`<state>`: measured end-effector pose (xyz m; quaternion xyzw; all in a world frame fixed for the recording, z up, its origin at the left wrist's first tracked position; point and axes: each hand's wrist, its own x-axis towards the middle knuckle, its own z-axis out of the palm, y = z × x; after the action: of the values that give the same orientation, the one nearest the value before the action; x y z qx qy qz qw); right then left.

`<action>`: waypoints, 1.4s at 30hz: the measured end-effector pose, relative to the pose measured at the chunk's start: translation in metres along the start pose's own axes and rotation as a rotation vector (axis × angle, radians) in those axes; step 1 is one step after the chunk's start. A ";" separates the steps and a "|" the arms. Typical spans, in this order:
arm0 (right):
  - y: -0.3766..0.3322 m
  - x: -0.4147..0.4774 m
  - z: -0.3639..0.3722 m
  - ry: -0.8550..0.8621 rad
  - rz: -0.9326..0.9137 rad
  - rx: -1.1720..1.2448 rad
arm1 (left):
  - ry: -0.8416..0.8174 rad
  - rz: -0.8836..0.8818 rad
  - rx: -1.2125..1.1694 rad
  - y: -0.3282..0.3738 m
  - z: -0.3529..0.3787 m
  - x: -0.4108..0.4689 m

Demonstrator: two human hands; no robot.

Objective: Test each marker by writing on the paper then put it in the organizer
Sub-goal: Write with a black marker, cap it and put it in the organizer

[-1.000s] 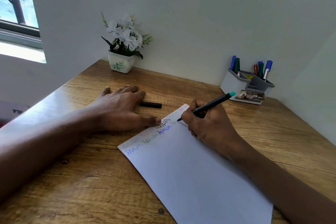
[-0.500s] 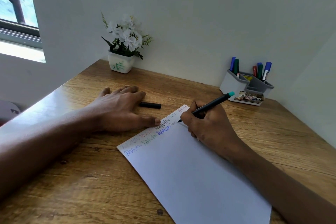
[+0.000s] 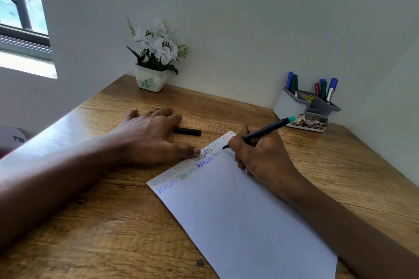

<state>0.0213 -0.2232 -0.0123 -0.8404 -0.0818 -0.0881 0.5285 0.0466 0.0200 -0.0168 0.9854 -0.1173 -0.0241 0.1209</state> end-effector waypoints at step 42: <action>-0.011 0.001 -0.026 -0.273 0.124 0.798 | 0.382 0.500 -0.787 0.021 -0.006 -0.012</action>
<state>0.0178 -0.2421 0.0091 -0.5771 -0.1281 0.0947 0.8010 0.0310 0.0041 -0.0053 0.7938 -0.3076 0.1440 0.5045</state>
